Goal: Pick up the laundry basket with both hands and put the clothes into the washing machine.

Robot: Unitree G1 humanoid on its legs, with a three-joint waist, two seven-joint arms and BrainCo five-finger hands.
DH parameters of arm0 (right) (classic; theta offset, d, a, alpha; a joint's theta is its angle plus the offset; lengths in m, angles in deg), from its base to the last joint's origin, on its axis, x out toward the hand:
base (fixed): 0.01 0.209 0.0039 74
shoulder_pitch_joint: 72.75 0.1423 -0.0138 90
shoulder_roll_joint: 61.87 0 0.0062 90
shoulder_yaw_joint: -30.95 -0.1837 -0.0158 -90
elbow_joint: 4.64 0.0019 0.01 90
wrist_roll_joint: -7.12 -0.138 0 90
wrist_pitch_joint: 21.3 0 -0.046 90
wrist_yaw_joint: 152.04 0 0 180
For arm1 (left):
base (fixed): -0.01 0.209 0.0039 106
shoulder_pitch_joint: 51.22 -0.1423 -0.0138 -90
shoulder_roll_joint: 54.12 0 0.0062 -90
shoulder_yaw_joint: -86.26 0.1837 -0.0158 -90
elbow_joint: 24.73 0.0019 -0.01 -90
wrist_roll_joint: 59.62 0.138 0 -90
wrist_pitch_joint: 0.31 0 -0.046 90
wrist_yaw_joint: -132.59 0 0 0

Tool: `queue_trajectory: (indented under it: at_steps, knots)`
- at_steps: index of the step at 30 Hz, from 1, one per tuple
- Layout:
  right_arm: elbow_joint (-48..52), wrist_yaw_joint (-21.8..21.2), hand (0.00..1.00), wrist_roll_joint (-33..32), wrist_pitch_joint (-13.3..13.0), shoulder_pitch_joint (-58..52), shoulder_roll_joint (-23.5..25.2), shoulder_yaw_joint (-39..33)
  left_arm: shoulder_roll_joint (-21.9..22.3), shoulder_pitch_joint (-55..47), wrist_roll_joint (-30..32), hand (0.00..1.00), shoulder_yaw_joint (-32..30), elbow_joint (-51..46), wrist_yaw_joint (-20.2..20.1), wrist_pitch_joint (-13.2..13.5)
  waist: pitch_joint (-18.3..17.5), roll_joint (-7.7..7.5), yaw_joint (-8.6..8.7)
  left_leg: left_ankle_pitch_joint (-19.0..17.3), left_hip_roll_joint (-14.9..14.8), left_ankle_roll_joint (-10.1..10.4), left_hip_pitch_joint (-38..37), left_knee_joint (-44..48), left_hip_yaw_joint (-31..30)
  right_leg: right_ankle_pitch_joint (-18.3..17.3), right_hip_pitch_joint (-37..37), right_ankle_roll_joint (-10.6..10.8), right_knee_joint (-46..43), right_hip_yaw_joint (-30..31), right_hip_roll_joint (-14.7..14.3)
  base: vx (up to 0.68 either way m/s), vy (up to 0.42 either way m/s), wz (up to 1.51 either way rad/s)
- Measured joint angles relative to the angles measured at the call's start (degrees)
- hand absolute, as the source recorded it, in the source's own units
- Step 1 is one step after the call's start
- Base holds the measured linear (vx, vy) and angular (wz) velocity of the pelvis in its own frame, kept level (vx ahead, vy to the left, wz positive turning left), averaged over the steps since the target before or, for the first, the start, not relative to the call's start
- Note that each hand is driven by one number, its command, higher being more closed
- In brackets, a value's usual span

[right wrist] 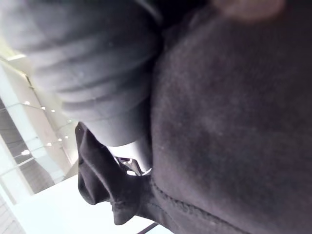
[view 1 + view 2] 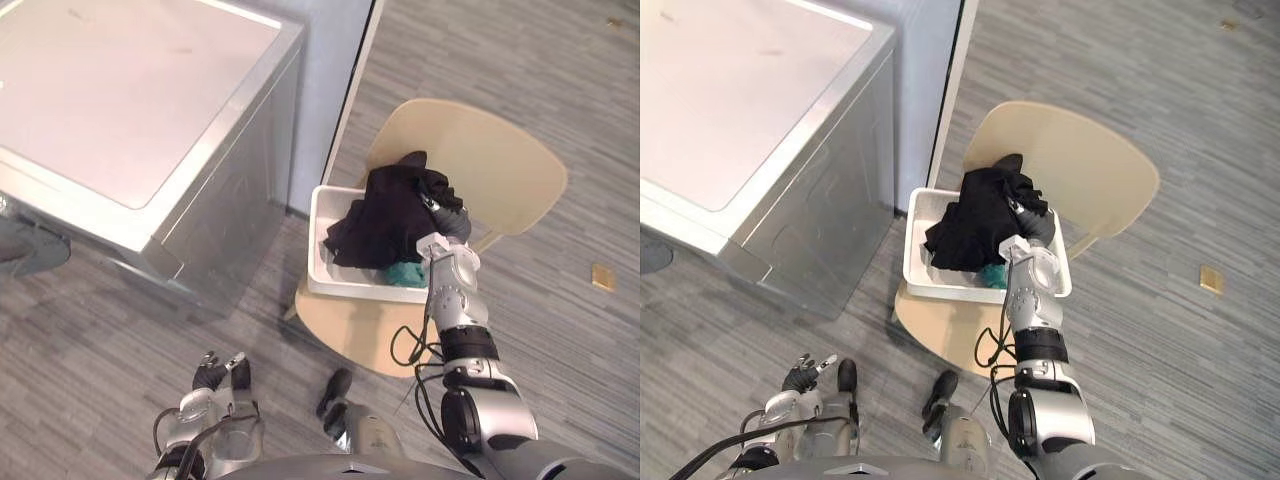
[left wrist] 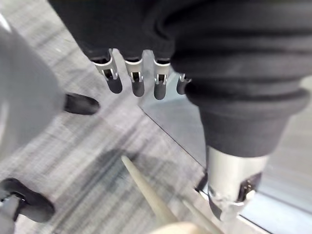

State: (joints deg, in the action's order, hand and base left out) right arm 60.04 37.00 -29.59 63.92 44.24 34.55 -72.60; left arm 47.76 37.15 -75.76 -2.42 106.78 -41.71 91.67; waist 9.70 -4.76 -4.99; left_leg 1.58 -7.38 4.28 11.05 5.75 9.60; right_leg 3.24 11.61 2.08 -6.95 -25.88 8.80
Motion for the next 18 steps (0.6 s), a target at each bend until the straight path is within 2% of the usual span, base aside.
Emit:
queue_trajectory:
  at_steps: [4,8,11,14,18]
  knots:
    - [-0.07,-0.37,1.0,1.0,-0.01,-0.48,-2.39,0.19,-1.21,-1.74,-0.37,0.0,2.36,-16.41,-0.89,0.12,-2.08,0.59,0.36,-0.41,0.07,0.07,-3.6,-0.92,1.49,1.81,-3.56,0.26,3.71,1.63,-1.16,0.04,0.019,-0.2]
    - [0.0,-0.69,1.0,1.09,0.02,-0.95,-4.82,1.35,-3.0,-0.6,-1.8,0.0,1.29,-27.32,-0.38,0.61,-5.24,2.68,1.77,-0.99,0.51,-0.24,-5.76,-1.02,2.58,3.12,-5.99,0.59,6.19,2.65,-1.32,0.0,0.048,-0.13]
    - [2.84,-1.23,1.0,1.08,0.1,-2.27,-5.73,1.62,-4.12,1.65,-1.83,0.0,0.27,-31.62,0.44,0.97,-6.22,3.97,2.22,-1.37,0.67,-0.43,-7.78,-1.07,3.22,3.52,-7.81,0.67,7.04,3.45,-1.36,-0.02,0.039,-0.14]
    - [4.34,-1.51,1.0,1.12,0.22,-2.3,-5.75,1.63,-5.13,3.49,-2.96,0.0,0.81,-34.2,0.53,1.54,-7.37,4.27,3.14,-1.37,0.69,-0.42,-8.37,-1.09,3.37,4.14,-8.59,0.64,7.88,3.76,-1.55,-0.03,0.028,-0.05]
    - [4.8,-2.6,1.0,1.13,1.26,-2.42,-6.74,2.85,-6.28,7.24,-6.3,0.0,5.12,-34.65,-0.35,2.15,-8.62,4.4,3.69,-1.4,0.84,-0.43,-10.33,-1.77,4.61,4.78,-9.64,0.55,8.55,5.22,-1.63,-0.05,0.028,-0.16]
